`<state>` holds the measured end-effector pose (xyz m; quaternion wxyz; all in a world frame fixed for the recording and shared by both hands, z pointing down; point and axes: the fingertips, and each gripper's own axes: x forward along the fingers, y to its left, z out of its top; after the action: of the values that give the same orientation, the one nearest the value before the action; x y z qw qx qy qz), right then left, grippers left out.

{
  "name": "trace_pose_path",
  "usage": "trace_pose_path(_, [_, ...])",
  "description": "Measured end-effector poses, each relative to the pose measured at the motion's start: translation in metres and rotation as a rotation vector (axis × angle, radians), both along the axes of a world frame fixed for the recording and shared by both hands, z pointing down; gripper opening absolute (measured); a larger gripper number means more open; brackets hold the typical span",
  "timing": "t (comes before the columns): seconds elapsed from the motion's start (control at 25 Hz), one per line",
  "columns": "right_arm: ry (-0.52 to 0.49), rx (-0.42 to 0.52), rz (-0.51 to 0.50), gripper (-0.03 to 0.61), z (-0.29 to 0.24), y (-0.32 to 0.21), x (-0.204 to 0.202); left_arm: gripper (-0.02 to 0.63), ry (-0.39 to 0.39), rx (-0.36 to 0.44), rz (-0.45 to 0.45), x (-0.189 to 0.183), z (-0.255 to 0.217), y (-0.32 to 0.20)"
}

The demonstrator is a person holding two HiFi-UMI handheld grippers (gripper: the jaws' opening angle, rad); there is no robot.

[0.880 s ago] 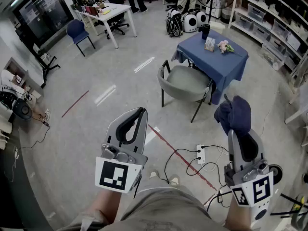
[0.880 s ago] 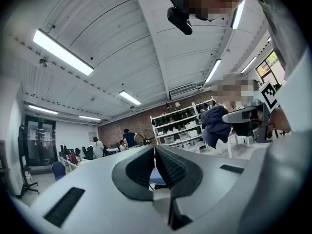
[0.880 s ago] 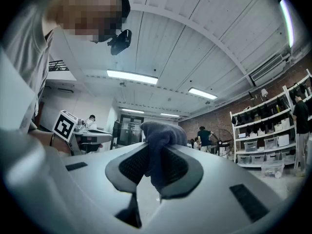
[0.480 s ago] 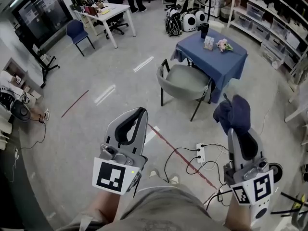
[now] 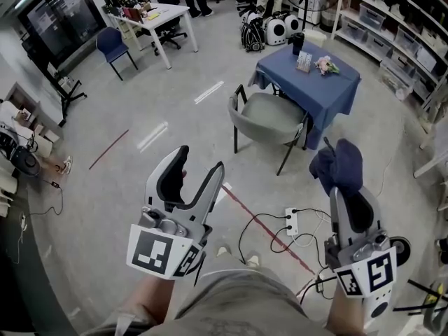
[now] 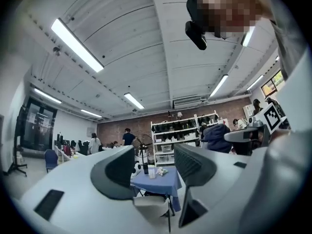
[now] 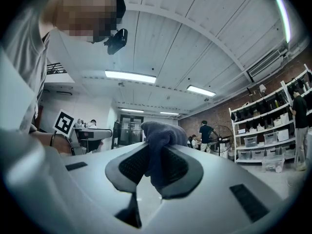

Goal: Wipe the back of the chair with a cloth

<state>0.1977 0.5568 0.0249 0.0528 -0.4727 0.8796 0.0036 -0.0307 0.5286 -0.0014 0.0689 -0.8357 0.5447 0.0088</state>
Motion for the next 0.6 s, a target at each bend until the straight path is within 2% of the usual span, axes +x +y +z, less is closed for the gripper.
trace_pose_path(0.32, [0.013,0.002,-0.006,0.081,0.008,0.000,0.001,0.264,-0.024,-0.004,-0.006,0.000,0.010,-0.002])
trace_pose_path(0.6, [0.031,0.017,-0.011,0.081,0.020,-0.021,-0.004,0.263,-0.035,0.008,-0.007,-0.010,0.020,-0.027])
